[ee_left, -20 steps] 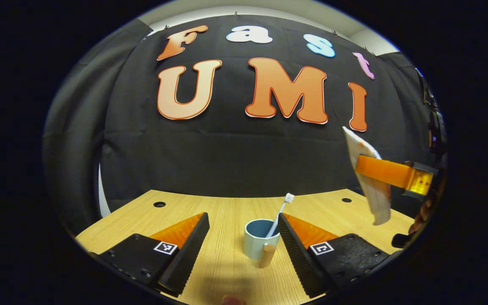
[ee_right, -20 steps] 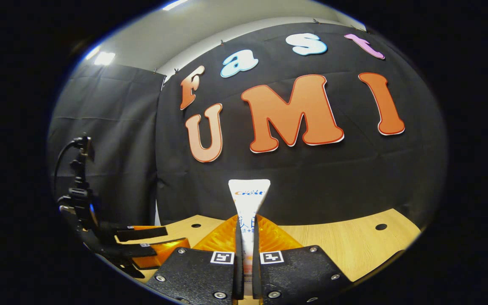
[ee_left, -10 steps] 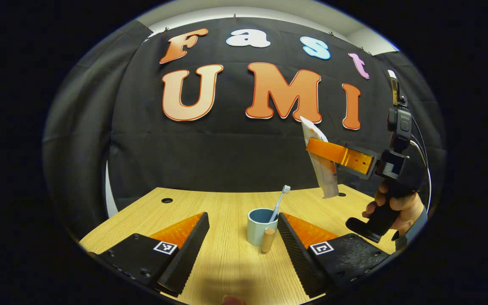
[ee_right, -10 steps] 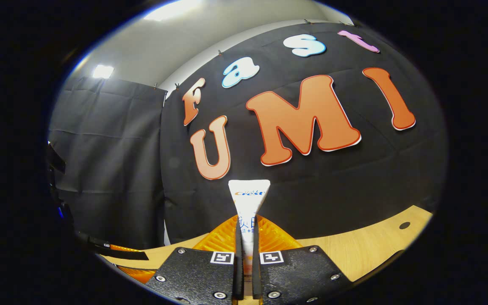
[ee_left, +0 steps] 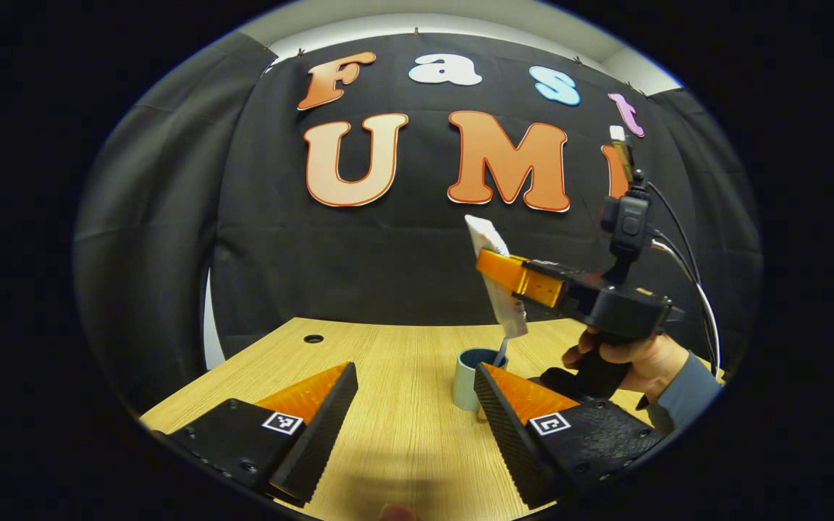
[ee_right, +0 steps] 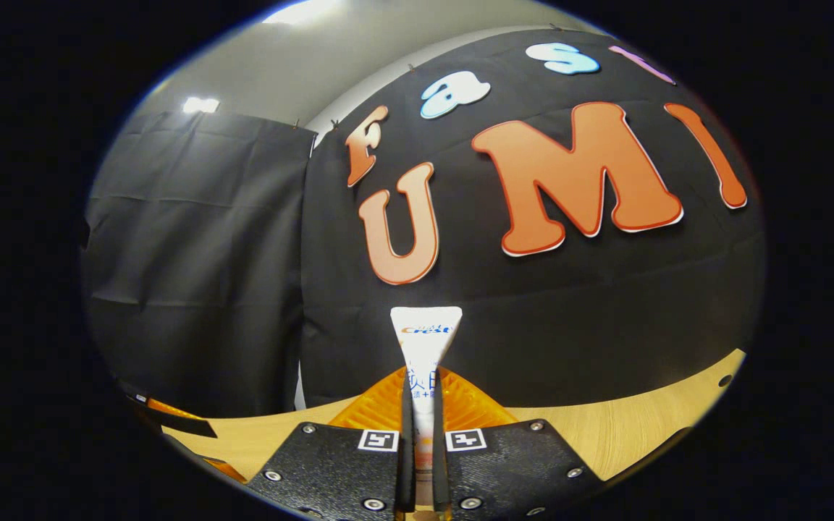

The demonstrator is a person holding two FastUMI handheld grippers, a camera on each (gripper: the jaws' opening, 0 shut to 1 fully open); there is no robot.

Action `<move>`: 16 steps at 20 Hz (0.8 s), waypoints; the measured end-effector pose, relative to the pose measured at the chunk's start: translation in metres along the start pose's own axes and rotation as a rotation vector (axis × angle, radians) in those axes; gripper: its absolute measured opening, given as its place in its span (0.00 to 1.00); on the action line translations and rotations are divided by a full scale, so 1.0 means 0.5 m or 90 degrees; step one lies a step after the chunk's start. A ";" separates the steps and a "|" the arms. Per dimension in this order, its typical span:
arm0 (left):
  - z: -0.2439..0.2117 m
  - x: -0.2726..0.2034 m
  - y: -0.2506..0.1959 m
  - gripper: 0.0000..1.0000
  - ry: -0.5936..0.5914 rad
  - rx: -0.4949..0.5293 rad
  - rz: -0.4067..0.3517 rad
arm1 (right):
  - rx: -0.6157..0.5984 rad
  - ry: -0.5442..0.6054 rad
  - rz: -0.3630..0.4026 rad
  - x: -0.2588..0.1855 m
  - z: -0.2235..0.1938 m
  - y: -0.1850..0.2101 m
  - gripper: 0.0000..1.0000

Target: Put the toothbrush and toothpaste on the desktop into the cup, then pick up the cup and place it on the coaster on the desktop.

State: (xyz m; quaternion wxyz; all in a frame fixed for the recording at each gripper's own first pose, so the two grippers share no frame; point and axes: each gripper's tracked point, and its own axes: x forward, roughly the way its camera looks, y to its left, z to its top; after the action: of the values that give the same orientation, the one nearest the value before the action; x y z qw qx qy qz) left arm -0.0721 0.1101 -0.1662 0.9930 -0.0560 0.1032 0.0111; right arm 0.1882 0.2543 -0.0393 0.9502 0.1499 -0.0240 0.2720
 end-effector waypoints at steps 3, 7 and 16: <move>-0.011 -0.007 0.015 0.97 0.004 -0.004 0.007 | -0.006 0.023 -0.001 0.033 -0.037 0.000 0.09; -0.031 -0.011 0.035 0.98 0.014 -0.019 0.017 | -0.004 0.053 -0.011 0.053 -0.090 -0.015 0.10; -0.073 0.000 0.038 0.98 0.049 -0.045 0.026 | -0.028 0.108 -0.025 0.044 -0.154 -0.037 0.19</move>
State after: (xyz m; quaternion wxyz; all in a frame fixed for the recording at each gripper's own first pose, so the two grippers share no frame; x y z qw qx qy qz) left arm -0.0802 0.1246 -0.2040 0.9853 -0.0889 0.1423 0.0330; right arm 0.2136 0.2735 -0.1151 0.9570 0.1059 0.0534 0.2647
